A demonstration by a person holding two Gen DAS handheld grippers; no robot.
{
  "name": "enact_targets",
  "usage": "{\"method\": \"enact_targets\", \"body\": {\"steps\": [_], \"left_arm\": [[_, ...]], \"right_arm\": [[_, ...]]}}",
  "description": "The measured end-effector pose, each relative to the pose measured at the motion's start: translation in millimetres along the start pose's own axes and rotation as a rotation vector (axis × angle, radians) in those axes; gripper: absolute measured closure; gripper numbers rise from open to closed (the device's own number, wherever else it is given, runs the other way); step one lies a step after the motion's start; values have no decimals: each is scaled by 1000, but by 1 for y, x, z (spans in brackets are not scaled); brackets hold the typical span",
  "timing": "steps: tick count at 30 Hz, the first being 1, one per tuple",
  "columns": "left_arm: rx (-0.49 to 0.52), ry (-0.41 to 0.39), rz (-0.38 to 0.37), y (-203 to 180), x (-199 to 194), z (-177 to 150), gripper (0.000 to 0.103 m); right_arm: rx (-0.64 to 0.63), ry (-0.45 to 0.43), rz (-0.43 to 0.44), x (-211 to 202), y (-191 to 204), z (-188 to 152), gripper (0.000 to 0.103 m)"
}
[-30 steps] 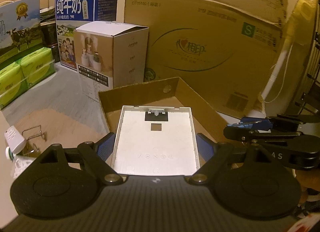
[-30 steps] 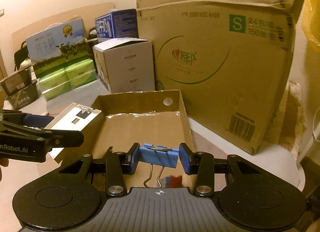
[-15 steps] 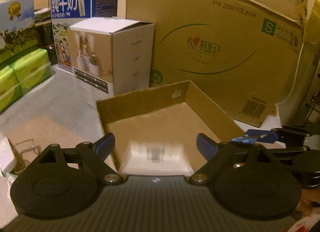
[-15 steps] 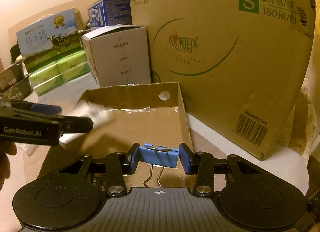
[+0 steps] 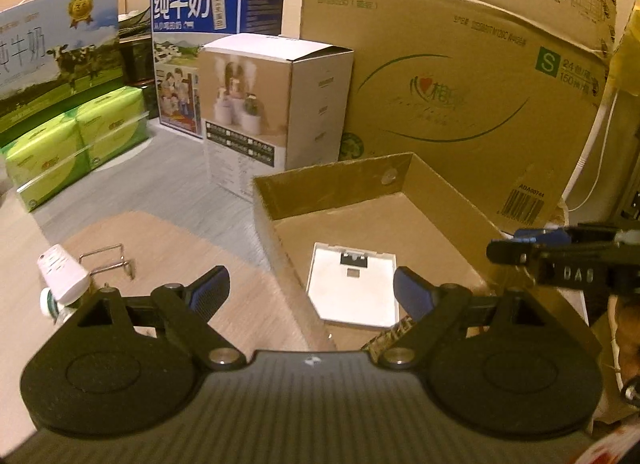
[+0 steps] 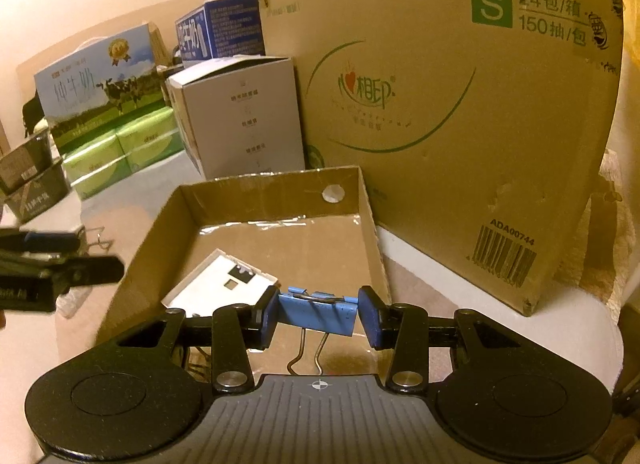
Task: Organize rigid objects
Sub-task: 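Lower the white plate into the box and open the left gripper, then lower the blue binder clip into the box and open the right gripper, then withdraw both grippers from the box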
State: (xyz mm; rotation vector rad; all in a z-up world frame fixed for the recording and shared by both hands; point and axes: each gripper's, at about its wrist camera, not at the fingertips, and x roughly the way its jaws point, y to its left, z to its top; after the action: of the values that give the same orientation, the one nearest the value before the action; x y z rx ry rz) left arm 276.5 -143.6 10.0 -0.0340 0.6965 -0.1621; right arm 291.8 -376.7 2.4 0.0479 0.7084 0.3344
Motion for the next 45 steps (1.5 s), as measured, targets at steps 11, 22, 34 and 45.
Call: {"method": "enact_targets", "body": {"steps": [11, 22, 34, 45], "left_arm": [[-5, -6, 13, 11, -10, -7, 16], [-28, -20, 31, 23, -48, -24, 16], [-42, -7, 46, 32, -109, -62, 16], [-88, -5, 84, 56, -159, -98, 16]], "right_arm": [[58, -55, 23, 7, 1, 9, 43], [86, -110, -14, -44, 9, 2, 18], [59, -74, -15, -105, 71, -33, 18], [110, -31, 36, -138, 117, -85, 18]]}}
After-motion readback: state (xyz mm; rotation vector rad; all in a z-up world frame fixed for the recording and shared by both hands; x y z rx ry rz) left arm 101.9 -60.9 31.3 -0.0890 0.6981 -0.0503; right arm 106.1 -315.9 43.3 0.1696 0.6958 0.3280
